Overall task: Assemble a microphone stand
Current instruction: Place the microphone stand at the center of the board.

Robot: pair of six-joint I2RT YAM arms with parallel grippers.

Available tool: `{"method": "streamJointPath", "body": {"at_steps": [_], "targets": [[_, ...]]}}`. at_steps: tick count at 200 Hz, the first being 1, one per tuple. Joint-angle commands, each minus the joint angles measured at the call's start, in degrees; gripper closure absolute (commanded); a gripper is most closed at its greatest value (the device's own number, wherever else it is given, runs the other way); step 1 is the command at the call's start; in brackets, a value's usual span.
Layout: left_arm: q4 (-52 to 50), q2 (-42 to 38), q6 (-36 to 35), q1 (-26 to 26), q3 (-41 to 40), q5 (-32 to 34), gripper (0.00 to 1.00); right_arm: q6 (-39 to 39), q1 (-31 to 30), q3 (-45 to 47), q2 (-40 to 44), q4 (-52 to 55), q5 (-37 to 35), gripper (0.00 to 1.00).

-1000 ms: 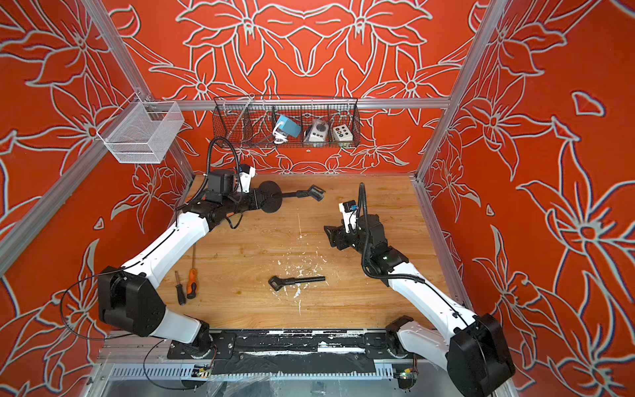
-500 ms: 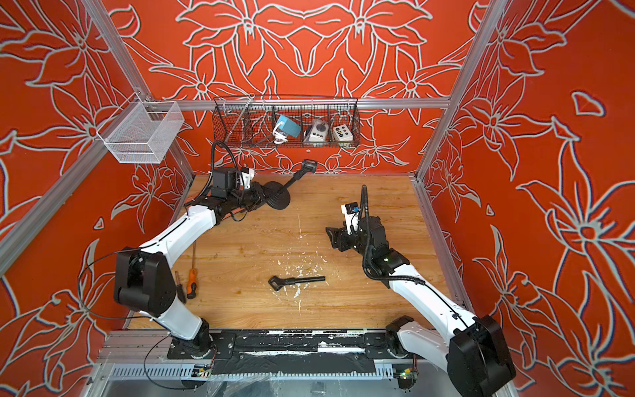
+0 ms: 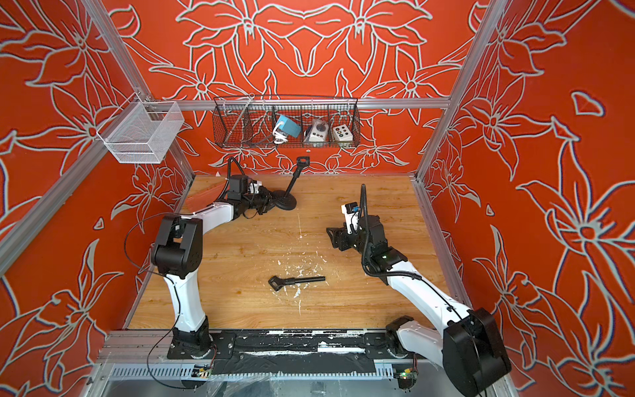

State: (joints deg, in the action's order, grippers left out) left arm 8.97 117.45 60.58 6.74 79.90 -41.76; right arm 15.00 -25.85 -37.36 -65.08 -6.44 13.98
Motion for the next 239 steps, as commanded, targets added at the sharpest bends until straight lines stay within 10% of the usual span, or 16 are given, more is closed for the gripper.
{"method": "streamJointPath", "body": {"at_steps": [1,123,175,239], "targets": [[7.8,1.7,1.4,-0.4,4.9,-4.2,1.0,-1.5,0.7,-0.9,-1.7,-0.5,1.6,0.26],[5.5,18.4,2.3,-1.6,18.8,-5.8,0.92,-1.4,6.5,-1.3,-3.1,0.8,3.0,0.26],[2.1,16.6,0.3,-1.8,16.6,-3.3,0.66,-0.5,7.3,-1.2,-3.6,-0.2,4.2,0.26],[0.3,10.3,-2.6,-2.0,8.6,-0.5,0.57,0.1,7.5,-2.0,-4.2,3.0,3.0,0.25]]}}
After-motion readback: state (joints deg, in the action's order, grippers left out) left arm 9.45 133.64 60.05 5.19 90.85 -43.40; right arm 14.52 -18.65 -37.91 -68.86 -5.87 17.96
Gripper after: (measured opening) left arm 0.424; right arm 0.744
